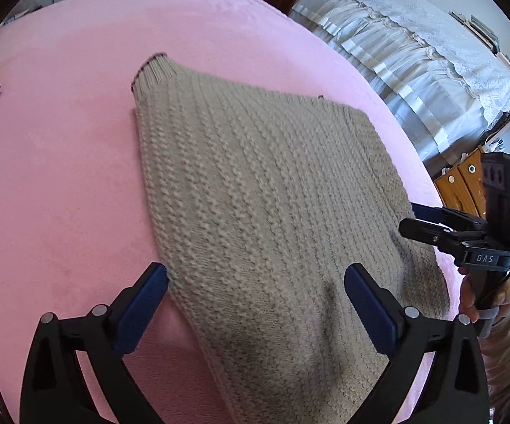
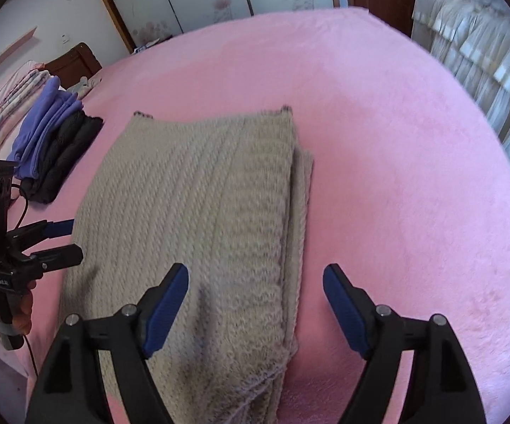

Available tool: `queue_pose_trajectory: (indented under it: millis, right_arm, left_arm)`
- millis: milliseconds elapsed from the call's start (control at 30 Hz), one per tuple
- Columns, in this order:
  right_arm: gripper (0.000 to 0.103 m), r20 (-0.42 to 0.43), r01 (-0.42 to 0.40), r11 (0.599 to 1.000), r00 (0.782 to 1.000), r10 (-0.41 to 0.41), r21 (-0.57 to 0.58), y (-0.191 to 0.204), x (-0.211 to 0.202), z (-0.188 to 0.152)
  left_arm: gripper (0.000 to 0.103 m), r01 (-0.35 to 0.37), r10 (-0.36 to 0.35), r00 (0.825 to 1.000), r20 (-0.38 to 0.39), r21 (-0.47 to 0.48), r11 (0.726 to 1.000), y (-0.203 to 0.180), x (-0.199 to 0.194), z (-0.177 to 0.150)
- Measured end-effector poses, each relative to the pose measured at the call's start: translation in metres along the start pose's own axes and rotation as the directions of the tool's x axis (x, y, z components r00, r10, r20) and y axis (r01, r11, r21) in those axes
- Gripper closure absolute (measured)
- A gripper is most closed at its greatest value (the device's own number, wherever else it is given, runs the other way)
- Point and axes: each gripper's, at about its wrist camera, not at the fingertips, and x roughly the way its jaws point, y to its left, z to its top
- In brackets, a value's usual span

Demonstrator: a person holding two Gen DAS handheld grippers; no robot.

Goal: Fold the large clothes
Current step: 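Position both tools open at the end of the folded beige cardigan, then grasp the cardigan end with both tools and fold it over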

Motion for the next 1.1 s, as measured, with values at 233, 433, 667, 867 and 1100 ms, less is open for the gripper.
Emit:
queue_pose_trajectory:
  millis: [233, 433, 667, 867, 1100]
  right_arm:
    - [0.024, -0.08, -0.149, 0.985, 0.984, 0.156, 0.089, -0.022, 0.036, -0.007]
    - [0.008, -0.108, -0.309, 0.93, 0.936, 0.334, 0.199, -0.049, 0.063, -0.01]
    - [0.0, -0.11, -0.365, 0.916, 0.916, 0.385, 0.164, -0.039, 0.079, 0.001]
    - [0.018, -0.095, -0.357, 0.929, 0.926, 0.366, 0.1, -0.021, 0.08, 0.007]
    - [0.049, -0.046, -0.353, 0.932, 0.933, 0.357, 0.086, -0.01, 0.053, -0.002]
  left_arm:
    - [0.001, 0.007, -0.007, 1.0, 0.016, -0.016, 1.0, 0.003, 0.009, -0.008]
    - [0.001, 0.096, -0.092, 0.995, 0.041, -0.106, 0.99, 0.014, 0.004, -0.008]
    - [0.0, 0.054, -0.058, 0.997, -0.051, -0.076, 0.996, 0.012, 0.038, -0.012]
    - [0.009, 0.126, -0.132, 0.991, -0.026, -0.16, 0.979, 0.023, 0.047, -0.013]
    - [0.044, 0.116, -0.115, 0.993, 0.015, -0.107, 0.987, 0.012, 0.017, -0.014]
